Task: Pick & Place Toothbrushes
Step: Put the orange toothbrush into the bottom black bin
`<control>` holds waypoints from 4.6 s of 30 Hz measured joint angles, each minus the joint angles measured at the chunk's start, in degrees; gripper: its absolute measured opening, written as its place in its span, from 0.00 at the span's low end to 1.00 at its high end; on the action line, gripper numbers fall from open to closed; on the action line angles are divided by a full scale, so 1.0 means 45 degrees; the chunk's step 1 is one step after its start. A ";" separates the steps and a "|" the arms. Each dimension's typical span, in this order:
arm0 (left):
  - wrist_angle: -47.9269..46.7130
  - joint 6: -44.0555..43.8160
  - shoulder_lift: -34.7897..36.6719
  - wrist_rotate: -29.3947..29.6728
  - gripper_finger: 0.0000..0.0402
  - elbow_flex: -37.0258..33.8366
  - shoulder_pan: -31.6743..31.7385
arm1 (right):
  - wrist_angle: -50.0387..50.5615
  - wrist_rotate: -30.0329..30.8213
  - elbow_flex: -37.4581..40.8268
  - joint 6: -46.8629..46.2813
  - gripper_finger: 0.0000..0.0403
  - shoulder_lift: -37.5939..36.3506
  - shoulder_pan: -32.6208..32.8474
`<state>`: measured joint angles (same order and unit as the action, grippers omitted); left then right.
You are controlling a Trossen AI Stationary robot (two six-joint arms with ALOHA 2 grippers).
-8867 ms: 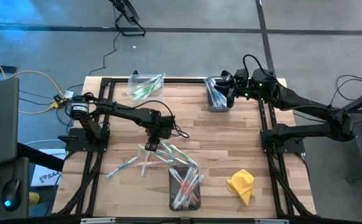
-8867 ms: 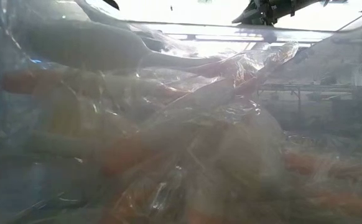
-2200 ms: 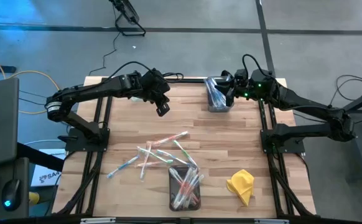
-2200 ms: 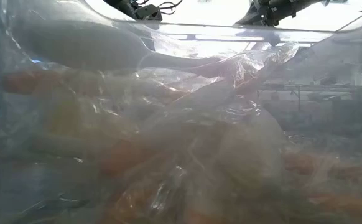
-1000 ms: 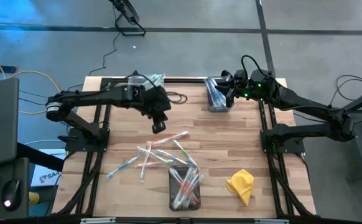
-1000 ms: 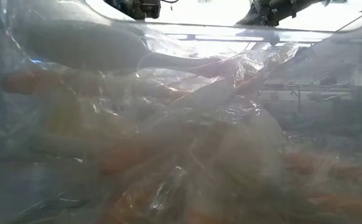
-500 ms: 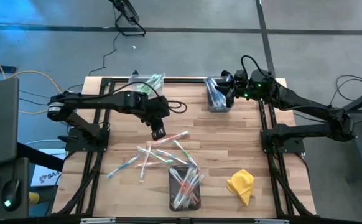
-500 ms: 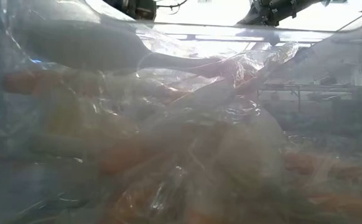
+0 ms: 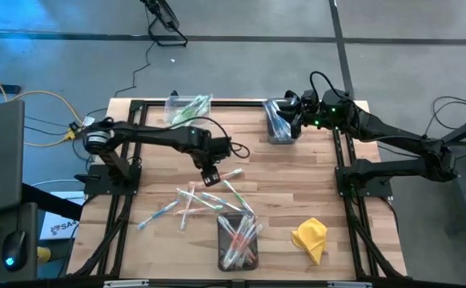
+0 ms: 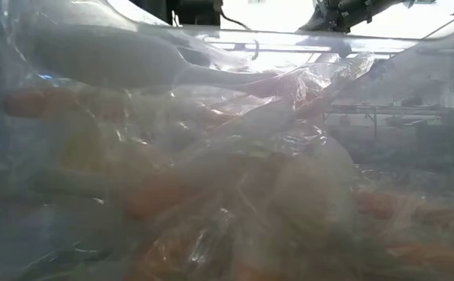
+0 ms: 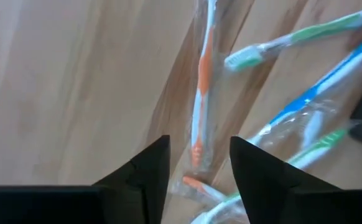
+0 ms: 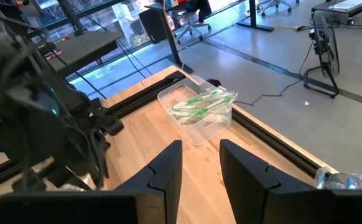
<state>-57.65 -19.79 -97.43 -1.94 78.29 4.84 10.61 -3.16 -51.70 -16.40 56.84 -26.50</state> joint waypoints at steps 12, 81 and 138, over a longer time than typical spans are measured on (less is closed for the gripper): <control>0.0055 0.0045 -0.2268 -0.0041 0.41 -0.0001 0.0000 | 0.0357 0.0049 0.0000 0.0000 0.25 0.0000 -0.0002; -0.0113 0.2045 -0.2603 0.0473 0.03 0.0167 0.0043 | 0.0645 0.0058 0.0000 0.0034 0.25 0.0000 -0.0002; 0.3742 0.5813 -0.2526 -0.6546 0.03 0.9528 0.3125 | -0.1878 -0.3959 -0.0005 0.1034 0.53 -0.0856 0.0000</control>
<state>-40.82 6.37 -108.79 -31.40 121.16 18.91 2.16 -20.97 -51.72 -11.75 52.99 -26.50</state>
